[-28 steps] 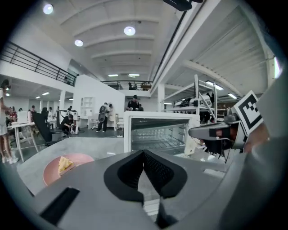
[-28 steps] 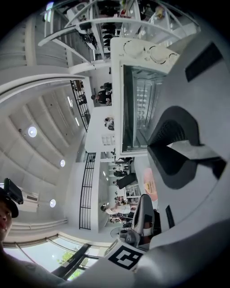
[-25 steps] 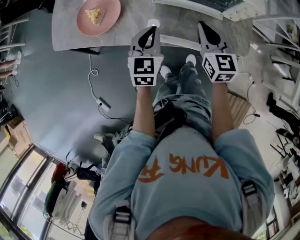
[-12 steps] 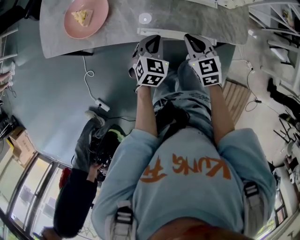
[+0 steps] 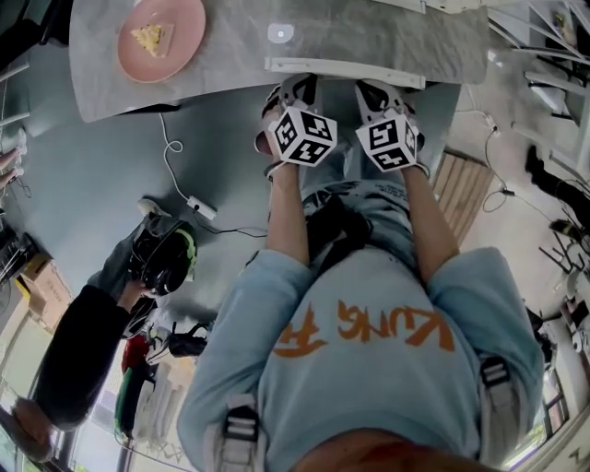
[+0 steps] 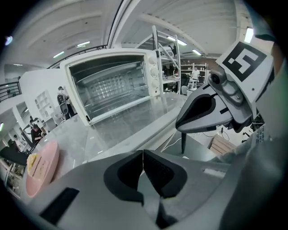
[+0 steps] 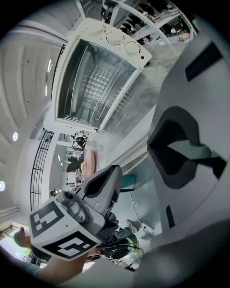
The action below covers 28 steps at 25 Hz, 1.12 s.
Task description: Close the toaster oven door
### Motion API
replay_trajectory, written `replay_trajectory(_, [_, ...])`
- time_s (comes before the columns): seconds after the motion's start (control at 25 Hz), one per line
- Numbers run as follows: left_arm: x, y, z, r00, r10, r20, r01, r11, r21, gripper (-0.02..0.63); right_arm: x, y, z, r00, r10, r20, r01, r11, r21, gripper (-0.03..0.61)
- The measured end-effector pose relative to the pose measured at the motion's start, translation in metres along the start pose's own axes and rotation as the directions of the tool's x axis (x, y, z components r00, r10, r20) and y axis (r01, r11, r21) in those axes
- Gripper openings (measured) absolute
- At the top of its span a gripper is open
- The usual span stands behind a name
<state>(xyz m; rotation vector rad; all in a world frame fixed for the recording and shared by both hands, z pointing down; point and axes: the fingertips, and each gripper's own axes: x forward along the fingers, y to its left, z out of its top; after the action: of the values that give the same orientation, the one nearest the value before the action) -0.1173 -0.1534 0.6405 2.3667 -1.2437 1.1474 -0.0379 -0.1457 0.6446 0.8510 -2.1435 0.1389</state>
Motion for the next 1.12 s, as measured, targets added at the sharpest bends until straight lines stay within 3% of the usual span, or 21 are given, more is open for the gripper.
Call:
replay_trajectory(0.48, [-0.002,0.005,0.009,0.998,0.03,0.046,-0.03,1.0,-0.01,0.003,-0.001,-0.01,0.004,0.983,-0.182,-0.027,0.175,0.971,-0.164,-0.003])
replay_trajectory(0.88, [-0.025,0.014,0.045,0.991,0.064,0.114,-0.073,0.995,0.073,0.006,-0.026,-0.021,0.047,0.978,-0.196,0.074,0.208,0.952,-0.225,0.012])
replay_trajectory(1.12, [-0.041,0.024,0.064,0.986,0.082,0.146,-0.1,0.988,0.12,0.041,-0.041,-0.03,0.068,0.975,-0.188,0.115,0.214,0.935,-0.284,0.044])
